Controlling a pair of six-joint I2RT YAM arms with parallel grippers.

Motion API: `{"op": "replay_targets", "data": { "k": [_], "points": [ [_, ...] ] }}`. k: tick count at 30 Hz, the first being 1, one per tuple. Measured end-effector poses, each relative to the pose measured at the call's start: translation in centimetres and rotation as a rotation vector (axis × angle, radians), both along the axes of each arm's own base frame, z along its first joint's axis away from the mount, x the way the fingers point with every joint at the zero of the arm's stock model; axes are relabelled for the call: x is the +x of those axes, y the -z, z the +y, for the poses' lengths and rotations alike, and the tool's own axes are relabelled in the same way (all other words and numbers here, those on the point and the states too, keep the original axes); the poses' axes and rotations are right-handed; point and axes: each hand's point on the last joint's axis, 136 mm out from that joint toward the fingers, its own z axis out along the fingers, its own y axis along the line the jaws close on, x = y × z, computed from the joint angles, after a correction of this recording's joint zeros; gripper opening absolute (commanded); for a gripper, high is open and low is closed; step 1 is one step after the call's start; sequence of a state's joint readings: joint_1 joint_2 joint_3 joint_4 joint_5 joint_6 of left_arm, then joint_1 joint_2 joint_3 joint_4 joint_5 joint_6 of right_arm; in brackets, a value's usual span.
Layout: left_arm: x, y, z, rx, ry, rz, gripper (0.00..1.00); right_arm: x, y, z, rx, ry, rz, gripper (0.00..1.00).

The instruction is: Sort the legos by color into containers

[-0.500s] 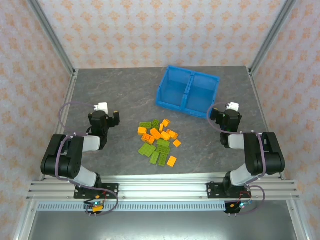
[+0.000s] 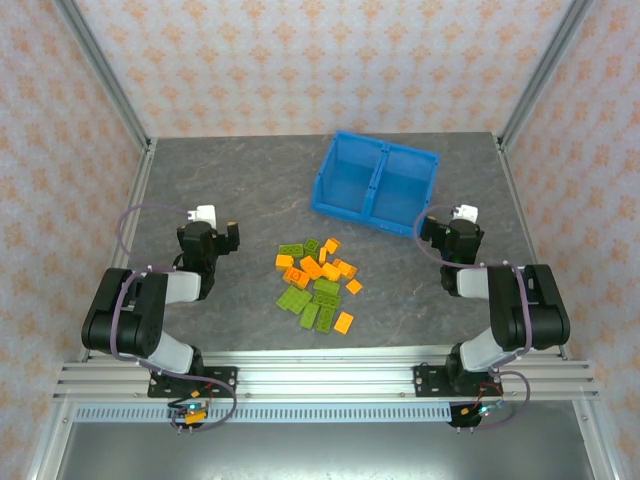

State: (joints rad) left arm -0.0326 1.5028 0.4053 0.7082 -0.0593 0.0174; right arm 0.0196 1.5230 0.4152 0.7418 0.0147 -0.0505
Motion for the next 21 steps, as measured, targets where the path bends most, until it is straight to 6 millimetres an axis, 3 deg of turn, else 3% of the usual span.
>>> {"op": "replay_targets", "data": {
  "k": [5, 7, 12, 15, 17, 21],
  "points": [
    [0.0, 0.0, 0.0, 0.0, 0.0, 0.0, 1.0, -0.4, -0.4, 0.0, -0.008, 0.012, 0.009, 0.99],
    [0.0, 0.0, 0.0, 0.0, 0.0, 0.0, 1.0, -1.3, -2.0, -0.1, 0.007, 0.048, 0.016, 0.99],
    [0.0, 0.0, 0.0, 0.0, 0.0, 0.0, 1.0, -4.0, -12.9, -0.7, 0.222, 0.179, -0.189, 0.99],
    [0.0, 0.0, 0.0, 0.0, 0.0, 0.0, 1.0, -5.8, -16.4, 0.3, 0.355, 0.169, -0.236, 0.99],
    [0.0, 0.0, 0.0, 0.0, 0.0, 0.0, 1.0, -6.4, -16.1, 2.0, 0.418, 0.111, -0.175, 0.99],
    [-0.3, -1.2, -0.9, 0.017, 0.013, 0.011, 1.0, -7.3, -12.6, 7.6, 0.47, -0.058, 0.1, 0.99]
  ]
}}
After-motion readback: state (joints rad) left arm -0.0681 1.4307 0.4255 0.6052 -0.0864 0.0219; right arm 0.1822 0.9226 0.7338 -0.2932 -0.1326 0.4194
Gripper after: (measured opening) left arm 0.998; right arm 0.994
